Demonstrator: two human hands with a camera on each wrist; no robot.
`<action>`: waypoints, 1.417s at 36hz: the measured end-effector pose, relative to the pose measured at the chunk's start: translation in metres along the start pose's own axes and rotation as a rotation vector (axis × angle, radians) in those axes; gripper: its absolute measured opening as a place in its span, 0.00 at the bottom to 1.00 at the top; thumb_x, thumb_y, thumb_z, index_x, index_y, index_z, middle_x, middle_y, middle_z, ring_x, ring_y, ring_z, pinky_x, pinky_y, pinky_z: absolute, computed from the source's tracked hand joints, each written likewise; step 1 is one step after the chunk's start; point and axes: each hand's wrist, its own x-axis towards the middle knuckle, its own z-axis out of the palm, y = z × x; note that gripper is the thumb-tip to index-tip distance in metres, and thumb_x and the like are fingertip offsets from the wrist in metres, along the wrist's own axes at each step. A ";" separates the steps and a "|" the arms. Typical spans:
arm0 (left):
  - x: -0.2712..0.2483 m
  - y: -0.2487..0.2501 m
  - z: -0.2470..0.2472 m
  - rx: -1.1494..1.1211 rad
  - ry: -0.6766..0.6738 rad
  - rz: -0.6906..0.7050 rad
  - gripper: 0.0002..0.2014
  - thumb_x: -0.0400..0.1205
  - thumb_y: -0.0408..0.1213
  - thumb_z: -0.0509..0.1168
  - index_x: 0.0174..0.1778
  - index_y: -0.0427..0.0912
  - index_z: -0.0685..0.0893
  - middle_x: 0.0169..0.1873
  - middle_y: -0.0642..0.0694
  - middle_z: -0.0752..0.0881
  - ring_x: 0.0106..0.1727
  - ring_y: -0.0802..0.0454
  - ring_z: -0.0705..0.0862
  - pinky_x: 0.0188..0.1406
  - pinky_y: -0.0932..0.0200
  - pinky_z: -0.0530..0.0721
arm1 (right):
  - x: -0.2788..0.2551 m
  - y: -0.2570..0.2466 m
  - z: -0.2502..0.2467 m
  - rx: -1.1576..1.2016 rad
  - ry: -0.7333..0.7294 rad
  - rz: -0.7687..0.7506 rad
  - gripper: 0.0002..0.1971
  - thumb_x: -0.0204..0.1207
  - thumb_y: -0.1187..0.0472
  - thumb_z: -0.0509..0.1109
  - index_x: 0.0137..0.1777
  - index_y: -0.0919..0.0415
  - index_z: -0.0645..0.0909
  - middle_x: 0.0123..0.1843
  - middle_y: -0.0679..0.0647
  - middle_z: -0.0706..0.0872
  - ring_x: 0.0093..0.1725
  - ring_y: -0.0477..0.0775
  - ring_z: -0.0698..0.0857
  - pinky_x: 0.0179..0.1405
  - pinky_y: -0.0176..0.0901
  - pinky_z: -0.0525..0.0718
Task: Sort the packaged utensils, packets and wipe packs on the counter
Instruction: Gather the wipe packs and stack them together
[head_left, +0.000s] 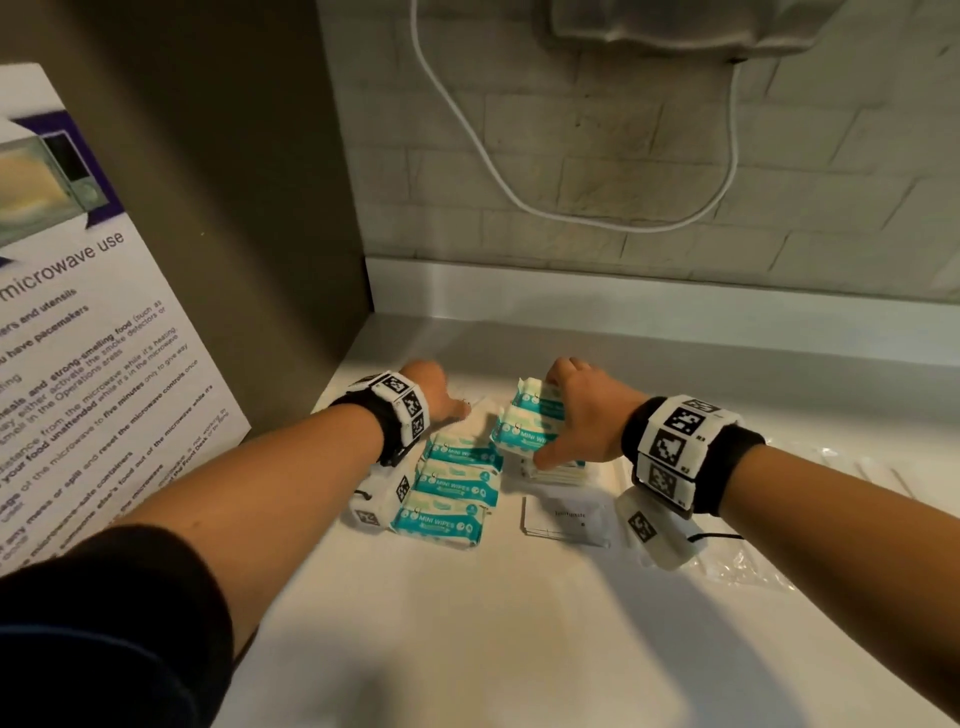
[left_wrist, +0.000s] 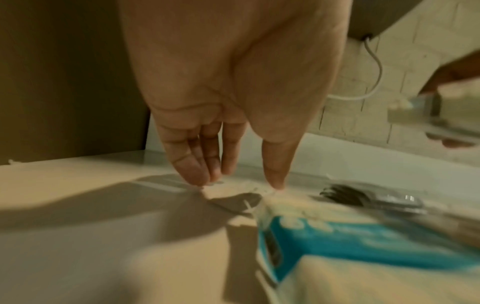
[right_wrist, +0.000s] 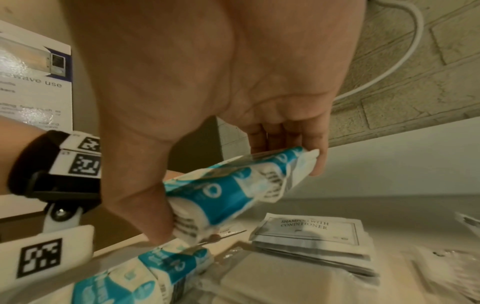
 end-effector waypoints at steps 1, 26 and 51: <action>0.000 0.003 0.001 0.049 -0.016 -0.004 0.29 0.75 0.56 0.73 0.63 0.36 0.84 0.58 0.39 0.88 0.57 0.41 0.87 0.60 0.47 0.85 | 0.001 0.000 0.000 -0.003 -0.005 -0.002 0.44 0.55 0.40 0.83 0.67 0.56 0.69 0.59 0.51 0.77 0.55 0.52 0.77 0.58 0.48 0.84; -0.057 -0.040 -0.055 -0.509 0.315 0.123 0.03 0.81 0.35 0.66 0.47 0.46 0.83 0.45 0.46 0.88 0.46 0.47 0.86 0.46 0.52 0.83 | 0.087 -0.053 -0.003 -0.142 -0.133 -0.006 0.45 0.52 0.39 0.83 0.66 0.59 0.72 0.59 0.55 0.81 0.51 0.57 0.80 0.50 0.48 0.82; -0.068 -0.040 -0.045 -0.534 0.279 0.133 0.06 0.84 0.34 0.61 0.49 0.44 0.83 0.50 0.45 0.87 0.49 0.49 0.82 0.36 0.63 0.76 | 0.116 -0.061 0.026 -0.152 -0.305 -0.013 0.50 0.55 0.37 0.82 0.75 0.58 0.71 0.71 0.55 0.80 0.69 0.62 0.79 0.69 0.58 0.78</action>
